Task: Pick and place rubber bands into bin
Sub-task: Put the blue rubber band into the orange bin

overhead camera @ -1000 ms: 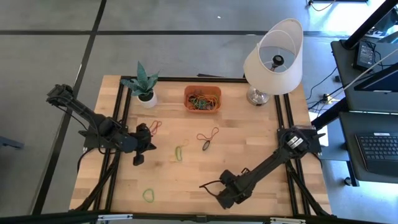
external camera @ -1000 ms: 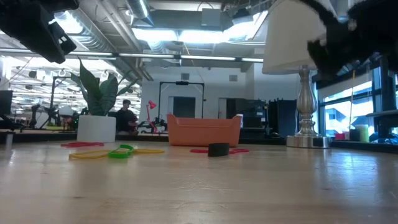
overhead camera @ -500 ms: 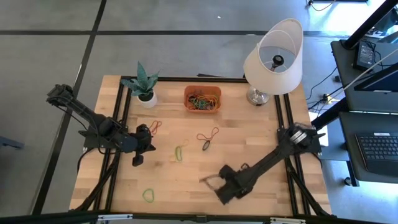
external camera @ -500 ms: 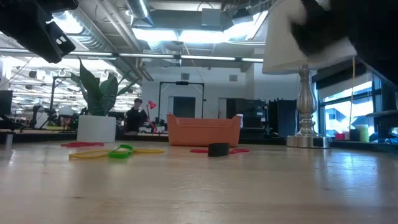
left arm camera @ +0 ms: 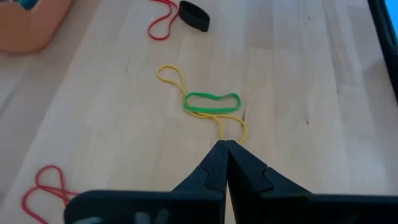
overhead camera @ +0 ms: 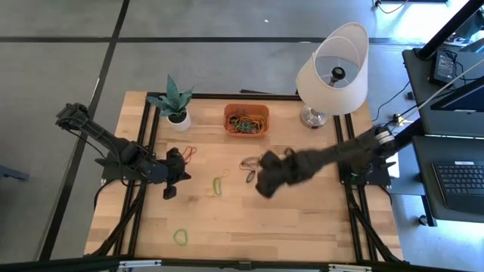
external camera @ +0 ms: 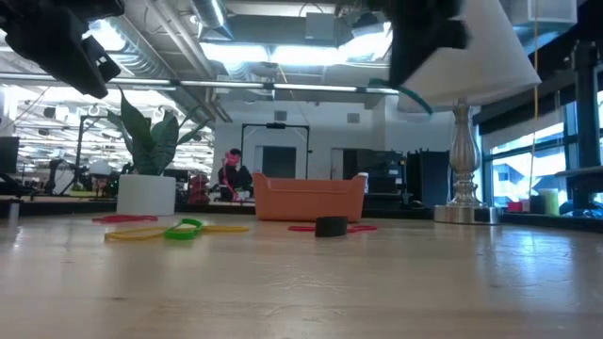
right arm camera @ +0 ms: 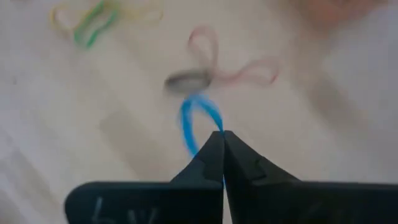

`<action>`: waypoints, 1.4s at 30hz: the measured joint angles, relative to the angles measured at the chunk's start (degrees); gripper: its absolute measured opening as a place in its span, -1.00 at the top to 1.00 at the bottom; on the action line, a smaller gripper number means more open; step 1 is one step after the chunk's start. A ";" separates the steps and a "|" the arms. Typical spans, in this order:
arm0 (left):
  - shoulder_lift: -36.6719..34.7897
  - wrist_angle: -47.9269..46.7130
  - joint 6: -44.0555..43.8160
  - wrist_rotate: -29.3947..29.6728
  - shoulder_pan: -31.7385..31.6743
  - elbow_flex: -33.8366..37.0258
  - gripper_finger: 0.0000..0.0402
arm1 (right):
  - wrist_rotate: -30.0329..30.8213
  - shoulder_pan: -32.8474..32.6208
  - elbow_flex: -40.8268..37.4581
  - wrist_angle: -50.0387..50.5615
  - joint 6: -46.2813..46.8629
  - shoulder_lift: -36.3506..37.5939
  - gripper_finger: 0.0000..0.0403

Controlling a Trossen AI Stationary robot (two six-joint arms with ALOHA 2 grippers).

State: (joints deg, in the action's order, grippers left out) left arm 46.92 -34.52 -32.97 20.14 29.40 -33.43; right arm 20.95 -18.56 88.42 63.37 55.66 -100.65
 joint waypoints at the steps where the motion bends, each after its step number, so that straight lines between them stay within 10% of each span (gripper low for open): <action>1: 0.00 0.01 0.90 0.09 -0.02 0.00 0.99 | 0.02 2.15 0.02 -0.52 -3.67 0.69 1.00; 18: 14.99 -2.44 -8.59 5.43 -2.75 -9.94 1.00 | -18.12 37.07 0.11 -15.27 -54.69 -2.99 1.00; 42: 30.34 -10.69 -24.65 3.76 -5.52 -24.04 0.99 | -20.68 41.70 11.30 -18.66 -69.51 -23.73 0.81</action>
State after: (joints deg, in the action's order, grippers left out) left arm 77.25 -45.21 -57.62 23.90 23.88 -57.47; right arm 0.27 23.14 99.72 44.70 -13.84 -124.39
